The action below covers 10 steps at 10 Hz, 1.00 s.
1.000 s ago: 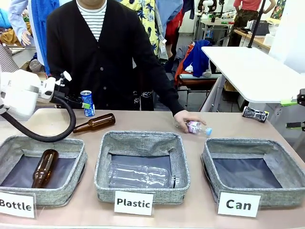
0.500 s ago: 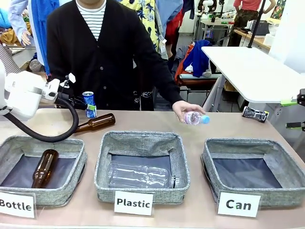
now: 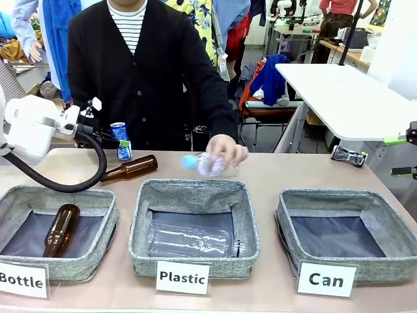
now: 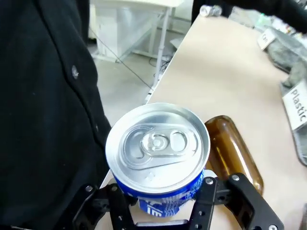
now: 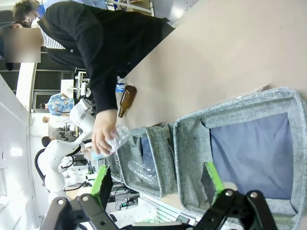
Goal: Sort the can waste into the basket.
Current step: Pick up the can waste from the table and place it in the right Fabric basket.
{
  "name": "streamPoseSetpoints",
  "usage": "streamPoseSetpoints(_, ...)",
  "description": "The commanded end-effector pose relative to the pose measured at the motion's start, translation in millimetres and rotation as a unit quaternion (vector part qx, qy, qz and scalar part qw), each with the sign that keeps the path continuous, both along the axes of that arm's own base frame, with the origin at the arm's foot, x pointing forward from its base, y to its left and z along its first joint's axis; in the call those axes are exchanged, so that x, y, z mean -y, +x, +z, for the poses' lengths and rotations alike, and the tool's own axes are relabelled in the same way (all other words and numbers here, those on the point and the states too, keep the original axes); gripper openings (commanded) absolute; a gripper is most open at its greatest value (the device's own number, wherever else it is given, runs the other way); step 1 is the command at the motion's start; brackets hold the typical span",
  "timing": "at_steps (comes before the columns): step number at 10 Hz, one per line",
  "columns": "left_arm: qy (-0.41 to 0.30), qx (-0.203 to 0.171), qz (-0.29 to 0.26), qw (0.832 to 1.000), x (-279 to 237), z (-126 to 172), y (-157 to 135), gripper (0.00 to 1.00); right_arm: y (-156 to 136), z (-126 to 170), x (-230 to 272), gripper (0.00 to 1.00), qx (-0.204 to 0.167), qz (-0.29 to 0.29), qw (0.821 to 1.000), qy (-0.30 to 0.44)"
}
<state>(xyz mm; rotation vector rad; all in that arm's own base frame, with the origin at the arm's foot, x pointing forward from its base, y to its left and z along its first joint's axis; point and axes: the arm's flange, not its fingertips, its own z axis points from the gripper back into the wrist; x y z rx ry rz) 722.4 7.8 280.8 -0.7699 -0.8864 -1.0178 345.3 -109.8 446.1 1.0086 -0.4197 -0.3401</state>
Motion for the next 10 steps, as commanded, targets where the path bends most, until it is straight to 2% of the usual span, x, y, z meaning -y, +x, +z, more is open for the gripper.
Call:
streamPoseSetpoints(1,0.017,-0.019,-0.005,1.000,-25.2,35.7,-33.3,0.00,2.5,-1.3,-0.3,1.00,0.015,0.000,1.000,0.007)
streamPoseSetpoints(2,0.056,-0.029,0.001,0.998,-52.7,65.4,-67.7,0.00,2.5,-1.3,-0.3,1.00,0.015,0.000,1.000,0.007)
streamPoseSetpoints(3,0.093,-0.025,-0.034,0.995,-78.3,95.0,-106.4,0.00,2.5,-1.3,-0.3,1.00,0.015,0.000,1.000,0.007)
streamPoseSetpoints(4,0.117,-0.007,-0.044,0.992,-94.9,115.6,-145.3,0.00,2.5,-1.3,-0.3,1.00,0.015,0.000,1.000,0.007)
streamPoseSetpoints(5,0.131,0.016,-0.068,0.989,-107.0,130.5,-187.8,0.22,2.5,-1.3,-0.3,1.00,0.015,0.000,1.000,0.007)
streamPoseSetpoints(7,0.143,0.053,-0.106,0.983,-116.4,154.9,-249.9,0.22,2.5,-1.3,-0.3,1.00,0.015,0.000,1.000,0.007)
streamPoseSetpoints(9,0.155,0.053,-0.168,0.972,-119.6,165.3,-308.0,0.22,2.5,-1.3,-0.3,1.00,0.015,0.000,1.000,0.007)
streamPoseSetpoints(10,0.118,0.062,-0.177,0.975,-115.2,162.7,-322.0,0.22,2.5,-1.3,-0.3,1.00,0.015,0.000,1.000,0.007)
